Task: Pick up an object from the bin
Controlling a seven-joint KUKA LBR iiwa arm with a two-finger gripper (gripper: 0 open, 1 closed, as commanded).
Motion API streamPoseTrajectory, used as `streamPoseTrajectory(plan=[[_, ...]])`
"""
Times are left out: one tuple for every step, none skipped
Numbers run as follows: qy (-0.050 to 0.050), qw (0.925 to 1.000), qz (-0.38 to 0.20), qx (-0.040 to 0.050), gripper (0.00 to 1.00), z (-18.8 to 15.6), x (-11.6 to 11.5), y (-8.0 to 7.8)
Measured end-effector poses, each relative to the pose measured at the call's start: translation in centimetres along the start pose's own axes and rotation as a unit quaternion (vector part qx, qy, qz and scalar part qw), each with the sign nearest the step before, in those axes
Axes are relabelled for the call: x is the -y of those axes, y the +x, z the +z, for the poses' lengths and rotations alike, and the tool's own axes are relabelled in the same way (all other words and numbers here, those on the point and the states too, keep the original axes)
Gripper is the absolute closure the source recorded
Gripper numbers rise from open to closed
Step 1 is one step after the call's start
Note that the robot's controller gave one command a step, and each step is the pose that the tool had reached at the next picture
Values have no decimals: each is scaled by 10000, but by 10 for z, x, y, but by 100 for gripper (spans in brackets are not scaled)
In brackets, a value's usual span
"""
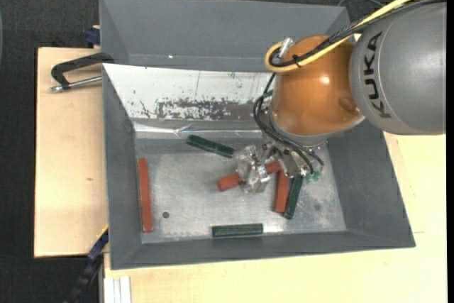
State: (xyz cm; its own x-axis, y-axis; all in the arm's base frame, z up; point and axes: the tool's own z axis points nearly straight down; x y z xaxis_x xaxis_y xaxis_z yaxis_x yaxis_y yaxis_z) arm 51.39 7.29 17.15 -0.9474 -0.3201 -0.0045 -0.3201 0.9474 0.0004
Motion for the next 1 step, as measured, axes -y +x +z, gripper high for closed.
streamPoseTrajectory(plan=[[-10,10000,-1,-31,100,-42,12,-10]])
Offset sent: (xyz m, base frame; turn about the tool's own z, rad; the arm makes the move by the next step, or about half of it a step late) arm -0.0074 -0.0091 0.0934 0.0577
